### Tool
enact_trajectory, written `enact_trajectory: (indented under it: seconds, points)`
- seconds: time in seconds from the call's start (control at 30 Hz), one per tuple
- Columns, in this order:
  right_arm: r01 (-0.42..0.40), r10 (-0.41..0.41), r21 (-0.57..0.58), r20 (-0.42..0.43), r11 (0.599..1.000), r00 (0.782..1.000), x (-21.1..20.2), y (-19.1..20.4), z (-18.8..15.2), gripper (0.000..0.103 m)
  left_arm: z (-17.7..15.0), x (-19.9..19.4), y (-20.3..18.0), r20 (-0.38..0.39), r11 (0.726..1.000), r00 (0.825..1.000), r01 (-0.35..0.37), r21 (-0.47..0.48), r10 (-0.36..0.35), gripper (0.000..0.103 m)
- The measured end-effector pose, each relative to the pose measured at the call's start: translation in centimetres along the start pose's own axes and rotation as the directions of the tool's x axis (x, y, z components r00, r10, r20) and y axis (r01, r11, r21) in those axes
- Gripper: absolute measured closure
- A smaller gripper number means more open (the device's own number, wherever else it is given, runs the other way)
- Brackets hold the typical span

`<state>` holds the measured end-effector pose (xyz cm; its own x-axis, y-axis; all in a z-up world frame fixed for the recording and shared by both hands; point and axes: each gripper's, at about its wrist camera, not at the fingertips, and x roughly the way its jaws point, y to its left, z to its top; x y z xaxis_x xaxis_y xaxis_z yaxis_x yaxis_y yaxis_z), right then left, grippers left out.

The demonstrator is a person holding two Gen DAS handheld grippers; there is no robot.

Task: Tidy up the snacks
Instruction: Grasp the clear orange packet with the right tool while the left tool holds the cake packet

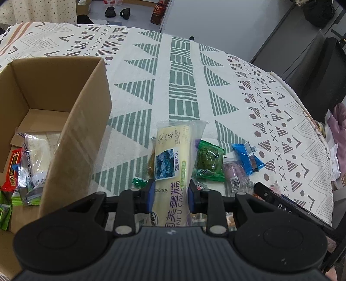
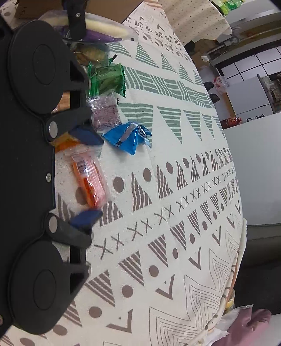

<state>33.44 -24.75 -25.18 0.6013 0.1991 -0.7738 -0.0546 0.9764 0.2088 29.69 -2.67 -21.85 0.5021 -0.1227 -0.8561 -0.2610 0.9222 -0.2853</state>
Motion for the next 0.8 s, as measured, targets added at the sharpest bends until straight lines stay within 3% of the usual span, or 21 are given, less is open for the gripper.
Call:
enact_trajectory:
  seconds: [0.13, 0.5, 0.8]
  points:
    - [-0.051, 0.051, 0.028, -0.012, 0.998, 0.999, -0.9, -0.3, -0.2, 0.055, -0.2, -0.8, 0.3, 0.013, 1.0, 1.0, -0.008, -0.011, 0.008, 0.074]
    - [-0.116, 0.109, 0.053, 0.122, 0.992, 0.987, -6.4, -0.4, 0.0, 0.056, -0.5, -5.7, -0.7, 0.103, 0.999, 0.993, 0.053, 0.01, -0.053, 0.074]
    - [-0.17, 0.158, 0.038, 0.221, 0.985, 0.962, -11.2, 0.8, 1.2, 0.056, -0.3, -9.4, 0.4, 0.167, 0.998, 0.984, 0.066, -0.021, -0.062, 0.074]
